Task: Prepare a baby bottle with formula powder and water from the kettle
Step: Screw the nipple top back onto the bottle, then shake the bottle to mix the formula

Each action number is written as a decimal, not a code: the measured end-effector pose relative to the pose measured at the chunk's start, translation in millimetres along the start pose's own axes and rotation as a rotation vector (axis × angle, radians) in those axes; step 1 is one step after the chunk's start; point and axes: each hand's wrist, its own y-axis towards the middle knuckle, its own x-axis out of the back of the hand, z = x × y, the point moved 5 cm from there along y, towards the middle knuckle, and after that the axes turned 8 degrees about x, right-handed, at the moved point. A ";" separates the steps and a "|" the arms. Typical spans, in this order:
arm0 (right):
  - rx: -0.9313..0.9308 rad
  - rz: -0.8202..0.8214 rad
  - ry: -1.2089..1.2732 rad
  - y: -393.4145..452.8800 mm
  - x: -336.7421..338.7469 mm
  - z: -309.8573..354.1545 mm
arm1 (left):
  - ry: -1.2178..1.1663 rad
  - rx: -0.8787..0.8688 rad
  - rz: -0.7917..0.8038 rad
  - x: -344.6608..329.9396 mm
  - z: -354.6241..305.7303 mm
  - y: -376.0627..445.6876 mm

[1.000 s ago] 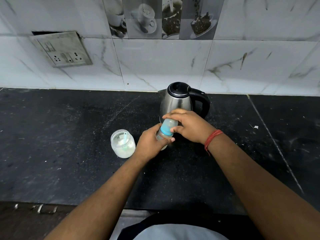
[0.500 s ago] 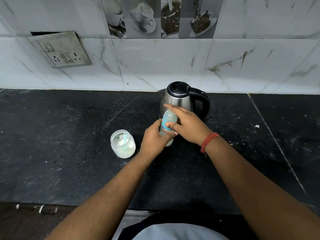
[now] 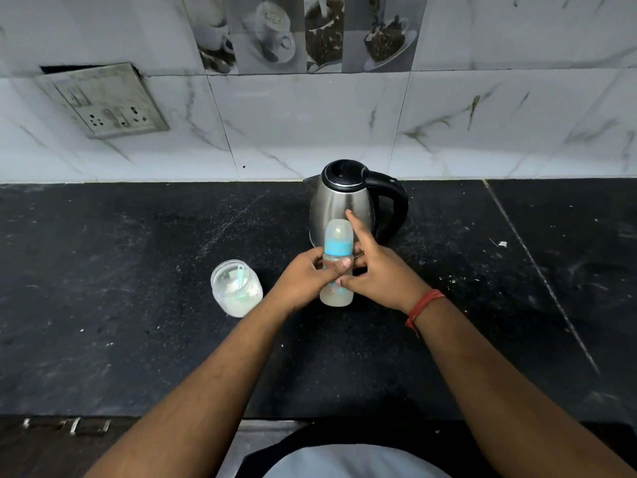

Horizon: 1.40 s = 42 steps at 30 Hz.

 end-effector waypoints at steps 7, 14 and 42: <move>0.045 -0.098 -0.109 8.0 -2.4 4.9 | -0.022 0.020 0.089 0.4 -15.9 -6.8; 0.057 -0.130 -0.047 11.4 1.9 5.0 | 0.046 0.016 0.124 2.1 -32.3 -11.8; -0.091 -0.621 0.416 -19.3 59.7 -8.7 | 0.996 -0.254 -0.528 48.2 -50.7 -20.0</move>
